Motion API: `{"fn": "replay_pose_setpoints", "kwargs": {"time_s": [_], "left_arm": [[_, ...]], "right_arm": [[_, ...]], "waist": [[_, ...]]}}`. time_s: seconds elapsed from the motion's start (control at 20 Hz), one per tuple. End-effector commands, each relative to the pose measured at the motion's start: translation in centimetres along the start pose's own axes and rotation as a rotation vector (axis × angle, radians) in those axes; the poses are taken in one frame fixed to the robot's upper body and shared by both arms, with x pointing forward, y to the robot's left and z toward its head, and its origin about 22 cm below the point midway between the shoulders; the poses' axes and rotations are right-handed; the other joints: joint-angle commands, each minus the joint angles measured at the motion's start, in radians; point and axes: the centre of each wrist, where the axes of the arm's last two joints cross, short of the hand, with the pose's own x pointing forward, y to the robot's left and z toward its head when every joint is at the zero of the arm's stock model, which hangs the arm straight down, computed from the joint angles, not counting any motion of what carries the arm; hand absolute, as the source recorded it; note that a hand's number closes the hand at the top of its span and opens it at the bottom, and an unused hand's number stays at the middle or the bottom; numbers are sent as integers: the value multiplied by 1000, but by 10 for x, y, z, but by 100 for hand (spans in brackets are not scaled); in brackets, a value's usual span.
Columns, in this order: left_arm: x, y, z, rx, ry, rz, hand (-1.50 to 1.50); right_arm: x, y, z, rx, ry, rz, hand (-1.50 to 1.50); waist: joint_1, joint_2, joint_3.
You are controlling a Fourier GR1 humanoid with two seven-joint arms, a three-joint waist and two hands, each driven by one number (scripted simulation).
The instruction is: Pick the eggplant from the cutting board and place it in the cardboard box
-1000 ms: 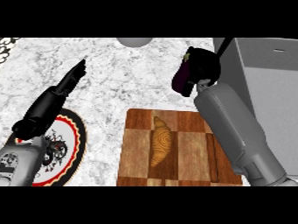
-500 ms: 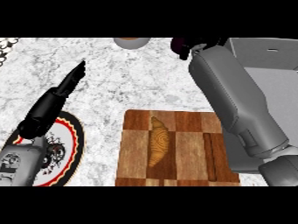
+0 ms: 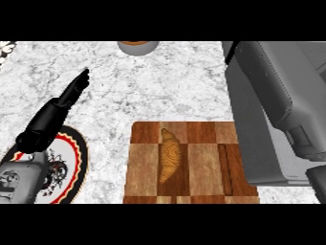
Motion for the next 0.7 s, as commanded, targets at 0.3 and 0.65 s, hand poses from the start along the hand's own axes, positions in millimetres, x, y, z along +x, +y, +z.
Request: {"fn": "replay_pose_setpoints", "kwargs": {"time_s": [0.3, 0.65], "left_arm": [[-13, 17, 19, 18, 17, -18, 0], [-1, 6, 11, 23, 2, -3, 0]], "right_arm": [[-89, -23, -78, -77, 186, 71, 150], [-144, 5, -87, 304, 307, 139, 150]], "waist": [[-12, -4, 0], [-15, -7, 1]]}}
